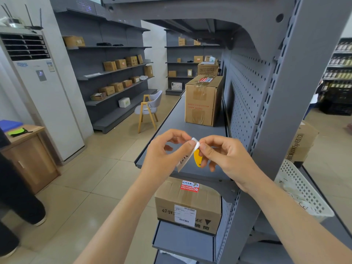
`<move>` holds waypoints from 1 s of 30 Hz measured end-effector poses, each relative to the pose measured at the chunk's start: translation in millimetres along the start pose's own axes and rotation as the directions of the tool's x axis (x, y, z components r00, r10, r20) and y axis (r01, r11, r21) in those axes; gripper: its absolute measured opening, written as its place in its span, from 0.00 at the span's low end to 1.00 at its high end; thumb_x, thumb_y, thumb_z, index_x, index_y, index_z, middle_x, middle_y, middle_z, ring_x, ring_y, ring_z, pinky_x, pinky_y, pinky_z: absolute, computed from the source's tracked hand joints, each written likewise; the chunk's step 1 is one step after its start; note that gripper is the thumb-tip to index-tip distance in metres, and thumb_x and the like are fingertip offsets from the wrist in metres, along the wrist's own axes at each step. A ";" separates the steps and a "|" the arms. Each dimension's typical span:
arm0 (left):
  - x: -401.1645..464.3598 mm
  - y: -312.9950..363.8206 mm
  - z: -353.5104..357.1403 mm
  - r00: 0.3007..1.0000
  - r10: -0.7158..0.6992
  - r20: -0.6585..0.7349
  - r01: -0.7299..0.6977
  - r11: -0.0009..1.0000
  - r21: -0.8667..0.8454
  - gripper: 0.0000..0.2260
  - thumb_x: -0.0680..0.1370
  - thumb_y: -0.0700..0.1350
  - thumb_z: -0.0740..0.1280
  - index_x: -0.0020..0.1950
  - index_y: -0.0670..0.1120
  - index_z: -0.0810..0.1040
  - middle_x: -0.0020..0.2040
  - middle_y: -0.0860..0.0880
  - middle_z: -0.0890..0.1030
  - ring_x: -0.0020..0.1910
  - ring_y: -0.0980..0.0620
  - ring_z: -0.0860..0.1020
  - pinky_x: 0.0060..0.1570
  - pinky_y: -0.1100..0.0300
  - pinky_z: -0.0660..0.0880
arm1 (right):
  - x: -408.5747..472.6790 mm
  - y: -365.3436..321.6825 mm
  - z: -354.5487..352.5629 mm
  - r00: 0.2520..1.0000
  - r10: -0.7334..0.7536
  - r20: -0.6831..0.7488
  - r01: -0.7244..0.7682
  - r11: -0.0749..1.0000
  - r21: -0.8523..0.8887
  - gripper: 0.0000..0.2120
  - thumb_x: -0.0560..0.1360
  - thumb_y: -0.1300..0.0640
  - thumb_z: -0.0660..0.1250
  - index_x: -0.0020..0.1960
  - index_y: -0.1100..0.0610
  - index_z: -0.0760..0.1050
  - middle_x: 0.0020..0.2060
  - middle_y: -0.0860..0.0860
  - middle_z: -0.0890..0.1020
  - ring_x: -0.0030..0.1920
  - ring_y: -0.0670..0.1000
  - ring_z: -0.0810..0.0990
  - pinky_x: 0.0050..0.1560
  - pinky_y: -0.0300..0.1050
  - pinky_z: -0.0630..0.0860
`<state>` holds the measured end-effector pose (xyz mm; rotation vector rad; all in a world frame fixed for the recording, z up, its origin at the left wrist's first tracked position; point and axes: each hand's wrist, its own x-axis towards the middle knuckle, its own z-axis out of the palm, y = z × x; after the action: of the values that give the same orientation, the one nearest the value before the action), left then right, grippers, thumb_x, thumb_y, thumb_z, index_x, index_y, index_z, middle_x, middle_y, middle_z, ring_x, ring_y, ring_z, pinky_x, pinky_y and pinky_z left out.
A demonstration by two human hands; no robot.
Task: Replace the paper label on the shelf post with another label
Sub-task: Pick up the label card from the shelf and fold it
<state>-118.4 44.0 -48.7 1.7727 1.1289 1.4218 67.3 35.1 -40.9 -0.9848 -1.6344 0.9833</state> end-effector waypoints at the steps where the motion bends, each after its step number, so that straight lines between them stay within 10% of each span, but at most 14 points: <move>1: -0.4 1.9 -0.3 0.999 0.007 0.032 -0.007 1.000 -0.018 0.04 0.78 0.46 0.72 0.50 0.56 0.83 0.42 0.59 0.85 0.44 0.61 0.81 0.47 0.64 0.74 | 0.6 0.4 0.3 1.000 -0.009 -0.007 0.009 1.000 -0.001 0.07 0.81 0.58 0.67 0.49 0.54 0.83 0.37 0.51 0.85 0.36 0.52 0.84 0.32 0.40 0.77; 4: -1.5 9.4 1.3 0.998 0.018 0.063 -0.015 0.999 -0.041 0.06 0.81 0.43 0.70 0.55 0.49 0.85 0.42 0.52 0.88 0.37 0.63 0.83 0.42 0.71 0.75 | 3.0 0.7 2.7 0.998 -0.047 -0.036 0.047 0.999 -0.004 0.07 0.81 0.57 0.66 0.50 0.54 0.83 0.37 0.54 0.86 0.35 0.52 0.83 0.33 0.40 0.77; 11: -3.6 15.1 2.0 0.999 0.027 0.036 -0.025 0.998 -0.050 0.08 0.76 0.49 0.74 0.54 0.51 0.88 0.49 0.54 0.89 0.51 0.54 0.87 0.56 0.53 0.83 | 4.4 -1.0 6.4 0.983 -0.128 -0.130 0.104 0.979 -0.177 0.05 0.80 0.56 0.69 0.49 0.49 0.83 0.34 0.46 0.84 0.34 0.45 0.83 0.32 0.36 0.77; 21: -9.3 23.8 13.5 0.999 0.036 -0.035 -0.038 0.998 -0.050 0.08 0.81 0.44 0.69 0.48 0.55 0.86 0.38 0.63 0.87 0.42 0.64 0.85 0.45 0.70 0.78 | -10.1 -12.7 5.5 0.964 -0.175 -0.199 0.104 0.941 -0.322 0.05 0.80 0.54 0.67 0.51 0.53 0.82 0.42 0.47 0.85 0.44 0.51 0.84 0.38 0.37 0.78; 30: -5.7 24.4 44.3 0.983 -0.079 -0.165 0.058 0.990 -0.129 0.11 0.81 0.47 0.66 0.40 0.58 0.84 0.41 0.59 0.86 0.48 0.55 0.84 0.52 0.55 0.81 | -45.6 -21.5 -21.0 0.913 -0.153 -0.379 0.072 0.973 -0.219 0.07 0.81 0.61 0.65 0.45 0.53 0.79 0.38 0.47 0.83 0.32 0.48 0.80 0.33 0.37 0.75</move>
<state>-69.9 30.2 -41.7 1.5356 1.1502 1.5896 94.3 -11.3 -30.7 -1.1267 -1.4463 0.5036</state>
